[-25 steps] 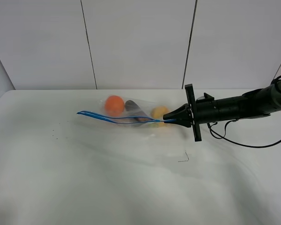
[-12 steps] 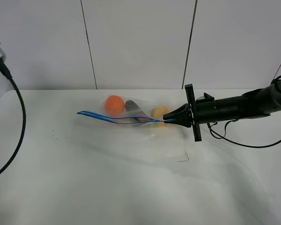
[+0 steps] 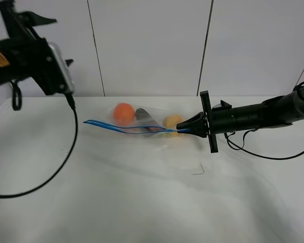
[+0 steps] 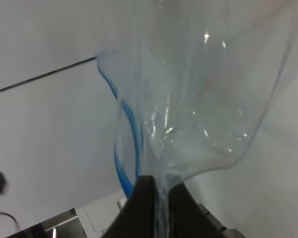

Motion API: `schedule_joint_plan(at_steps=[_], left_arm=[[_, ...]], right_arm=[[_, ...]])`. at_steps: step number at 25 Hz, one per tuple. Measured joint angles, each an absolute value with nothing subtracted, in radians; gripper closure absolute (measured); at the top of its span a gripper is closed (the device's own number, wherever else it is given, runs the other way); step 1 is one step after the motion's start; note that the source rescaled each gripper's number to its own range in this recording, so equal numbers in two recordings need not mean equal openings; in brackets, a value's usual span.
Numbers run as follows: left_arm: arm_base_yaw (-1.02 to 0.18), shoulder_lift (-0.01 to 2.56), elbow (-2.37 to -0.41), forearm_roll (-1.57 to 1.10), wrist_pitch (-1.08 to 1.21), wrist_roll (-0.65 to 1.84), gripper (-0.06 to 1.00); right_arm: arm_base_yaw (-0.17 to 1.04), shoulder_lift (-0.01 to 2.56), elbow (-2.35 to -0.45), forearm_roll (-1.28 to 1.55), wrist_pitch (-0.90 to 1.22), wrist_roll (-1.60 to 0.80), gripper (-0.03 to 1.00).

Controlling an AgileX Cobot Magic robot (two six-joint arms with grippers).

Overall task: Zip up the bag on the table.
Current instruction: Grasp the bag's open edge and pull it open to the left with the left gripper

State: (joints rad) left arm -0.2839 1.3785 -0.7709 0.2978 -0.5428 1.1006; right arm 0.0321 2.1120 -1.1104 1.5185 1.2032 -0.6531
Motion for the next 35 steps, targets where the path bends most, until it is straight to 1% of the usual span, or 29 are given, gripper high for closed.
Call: schedule_joint_plan(at_steps=[6, 8, 10, 13, 15, 18, 21, 28, 35], left_arm=[[-0.526, 1.515, -0.699, 0.305, -0.562, 1.093, -0.06], [-0.582, 1.571, -0.692, 0.306, -0.59, 1.081, -0.06], [-0.616, 1.637, -0.69, 0.307, -0.663, 1.076, -0.06], [-0.626, 1.731, -0.69, 0.304, -0.819, 1.075, -0.06], [-0.629, 1.777, -0.691, 0.293, -0.862, 1.073, -0.06], [-0.639, 1.815, -0.691, 0.289, -0.872, 1.037, -0.06], [-0.659, 1.816, -0.691, 0.289, -0.88, 0.972, -0.06], [-0.666, 1.821, -0.691, 0.301, -0.915, 0.807, -0.06], [-0.666, 1.826, -0.697, 0.366, -0.936, 0.79, -0.06]], right_arm=[[0.032, 2.112, -1.11, 1.518, 1.203, -0.653, 0.97], [0.032, 2.112, -1.11, 1.518, 1.203, -0.653, 0.97], [0.032, 2.112, -1.11, 1.518, 1.203, -0.653, 0.97], [0.032, 2.112, -1.11, 1.514, 1.203, -0.653, 0.97], [0.032, 2.112, -1.11, 1.507, 1.203, -0.653, 0.97], [0.032, 2.112, -1.11, 1.499, 1.203, -0.653, 0.97], [0.032, 2.112, -1.11, 1.498, 1.203, -0.653, 0.97], [0.032, 2.112, -1.11, 1.496, 1.203, -0.653, 0.97], [0.032, 2.112, -1.11, 1.495, 1.203, -0.653, 0.97]])
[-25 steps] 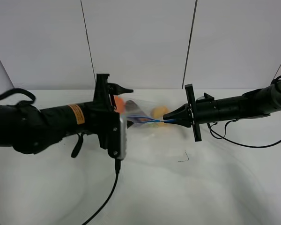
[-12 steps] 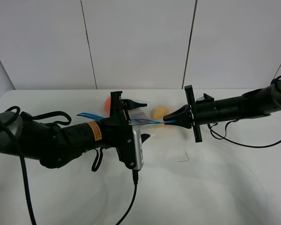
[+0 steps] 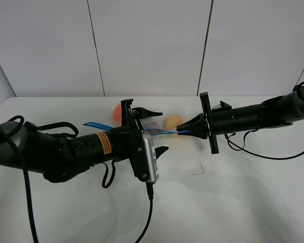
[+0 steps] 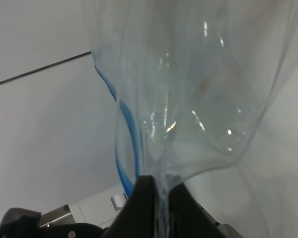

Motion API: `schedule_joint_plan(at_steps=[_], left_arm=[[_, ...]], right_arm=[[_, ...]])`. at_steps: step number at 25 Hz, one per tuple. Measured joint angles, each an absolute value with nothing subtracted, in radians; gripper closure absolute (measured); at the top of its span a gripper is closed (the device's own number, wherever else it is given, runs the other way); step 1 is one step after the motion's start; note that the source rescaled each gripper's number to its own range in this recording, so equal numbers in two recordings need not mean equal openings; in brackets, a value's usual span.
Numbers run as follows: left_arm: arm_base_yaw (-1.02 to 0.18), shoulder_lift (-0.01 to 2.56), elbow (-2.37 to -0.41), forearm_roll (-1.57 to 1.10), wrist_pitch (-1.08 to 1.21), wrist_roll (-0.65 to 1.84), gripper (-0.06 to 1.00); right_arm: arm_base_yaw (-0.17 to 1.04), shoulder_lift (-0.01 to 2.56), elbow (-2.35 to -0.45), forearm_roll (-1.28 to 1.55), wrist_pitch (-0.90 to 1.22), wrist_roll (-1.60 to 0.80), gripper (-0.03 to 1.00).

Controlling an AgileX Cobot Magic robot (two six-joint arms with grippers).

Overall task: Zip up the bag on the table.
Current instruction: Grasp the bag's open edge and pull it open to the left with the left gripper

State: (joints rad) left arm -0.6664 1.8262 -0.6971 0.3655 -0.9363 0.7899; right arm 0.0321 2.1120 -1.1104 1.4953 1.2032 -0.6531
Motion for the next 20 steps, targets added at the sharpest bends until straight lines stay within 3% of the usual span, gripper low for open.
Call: schedule_joint_plan(at_steps=[16, 20], left_arm=[[-0.666, 2.03, -0.792, 0.368, -1.041, 0.9, -0.05], [-0.666, 2.036, -0.794, 0.368, -1.07, 0.901, 0.09]], right_arm=[[0.032, 2.112, -1.11, 1.493, 1.203, -0.653, 0.97], [0.032, 2.112, -1.11, 1.493, 1.203, -0.653, 0.97]])
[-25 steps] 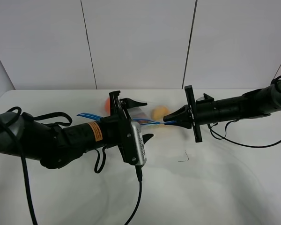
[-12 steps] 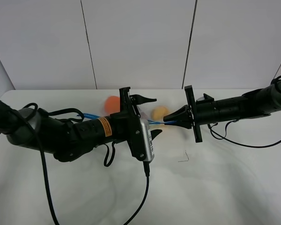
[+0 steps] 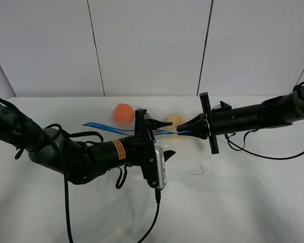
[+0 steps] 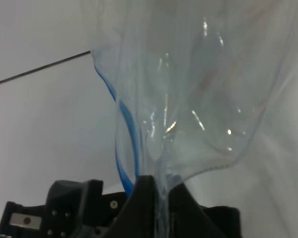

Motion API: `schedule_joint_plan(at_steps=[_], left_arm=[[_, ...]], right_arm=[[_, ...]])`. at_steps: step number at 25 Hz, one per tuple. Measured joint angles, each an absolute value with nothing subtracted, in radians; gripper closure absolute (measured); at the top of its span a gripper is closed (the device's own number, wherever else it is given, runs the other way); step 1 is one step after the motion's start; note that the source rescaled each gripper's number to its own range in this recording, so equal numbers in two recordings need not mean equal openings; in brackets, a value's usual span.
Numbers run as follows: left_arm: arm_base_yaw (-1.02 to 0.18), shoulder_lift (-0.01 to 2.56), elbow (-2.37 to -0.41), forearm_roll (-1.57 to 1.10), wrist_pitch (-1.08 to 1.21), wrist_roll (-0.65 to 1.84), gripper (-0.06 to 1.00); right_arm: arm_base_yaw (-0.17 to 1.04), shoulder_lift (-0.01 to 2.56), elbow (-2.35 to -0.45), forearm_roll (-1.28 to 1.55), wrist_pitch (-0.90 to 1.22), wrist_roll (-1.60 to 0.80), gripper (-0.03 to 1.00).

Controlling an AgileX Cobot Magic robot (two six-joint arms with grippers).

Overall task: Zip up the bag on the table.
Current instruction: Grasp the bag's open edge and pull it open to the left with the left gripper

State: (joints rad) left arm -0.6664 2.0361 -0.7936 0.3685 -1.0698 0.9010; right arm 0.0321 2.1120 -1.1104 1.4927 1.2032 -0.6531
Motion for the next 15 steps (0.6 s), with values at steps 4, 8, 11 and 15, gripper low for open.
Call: schedule_joint_plan(at_steps=[4, 8, 11, 15], left_arm=[[-0.666, 2.036, -0.796, 0.369, -1.085, 0.893, 0.23], [-0.666, 2.036, -0.833, 0.369, -1.079, 0.843, 0.26], [-0.666, 2.037, -0.866, 0.358, -1.055, 0.817, 0.26], [-0.666, 2.037, -0.869, 0.36, -1.033, 0.815, 0.27]], right_arm=[[0.032, 2.112, -1.11, 1.493, 1.203, -0.653, 0.97], [0.032, 2.112, -1.11, 1.493, 1.203, -0.653, 0.97], [0.032, 2.112, -1.11, 1.493, 1.203, -0.653, 0.97], [0.032, 2.112, -1.11, 1.493, 1.203, -0.653, 0.97]])
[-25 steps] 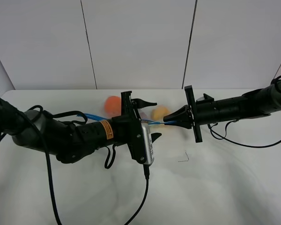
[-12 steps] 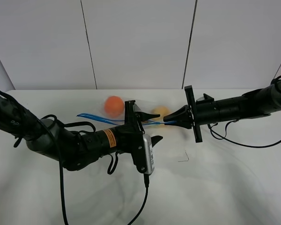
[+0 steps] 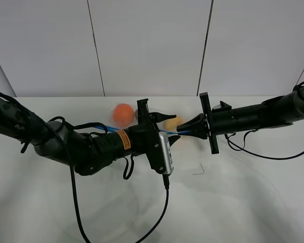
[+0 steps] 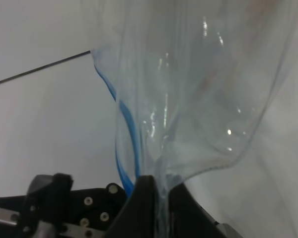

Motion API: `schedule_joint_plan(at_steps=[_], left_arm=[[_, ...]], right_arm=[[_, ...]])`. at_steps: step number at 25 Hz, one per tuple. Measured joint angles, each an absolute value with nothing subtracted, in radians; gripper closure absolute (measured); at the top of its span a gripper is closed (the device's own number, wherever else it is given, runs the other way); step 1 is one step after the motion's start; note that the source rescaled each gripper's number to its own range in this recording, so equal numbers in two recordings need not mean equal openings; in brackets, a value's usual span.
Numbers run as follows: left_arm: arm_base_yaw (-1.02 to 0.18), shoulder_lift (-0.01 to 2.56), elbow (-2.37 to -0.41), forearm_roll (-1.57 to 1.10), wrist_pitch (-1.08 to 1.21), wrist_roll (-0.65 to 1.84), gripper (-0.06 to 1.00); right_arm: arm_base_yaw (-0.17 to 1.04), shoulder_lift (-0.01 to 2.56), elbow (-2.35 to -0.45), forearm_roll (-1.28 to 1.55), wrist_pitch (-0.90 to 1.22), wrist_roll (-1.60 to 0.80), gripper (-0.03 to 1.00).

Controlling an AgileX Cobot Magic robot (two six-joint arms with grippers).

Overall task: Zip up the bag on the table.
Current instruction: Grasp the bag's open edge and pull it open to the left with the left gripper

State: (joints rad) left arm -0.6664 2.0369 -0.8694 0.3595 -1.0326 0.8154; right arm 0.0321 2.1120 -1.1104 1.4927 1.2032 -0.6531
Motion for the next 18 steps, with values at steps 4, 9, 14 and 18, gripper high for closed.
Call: schedule_joint_plan(at_steps=[4, 9, 14, 18], left_arm=[[-0.666, 2.037, -0.869, 0.365, -1.018, 0.814, 0.36], [-0.666, 2.037, -0.869, 0.365, -1.008, 0.877, 0.44], [-0.666, 2.037, -0.869, 0.365, -0.967, 0.892, 0.45], [-0.666, 2.037, -0.869, 0.365, -0.953, 0.892, 0.46]], right_arm=[[0.032, 2.112, -1.11, 1.493, 1.203, -0.653, 0.97], [0.032, 2.112, -1.11, 1.493, 1.203, -0.653, 0.97], [0.032, 2.112, -1.11, 1.493, 1.203, -0.653, 0.97], [0.032, 2.112, -1.11, 1.493, 1.203, -0.653, 0.97]])
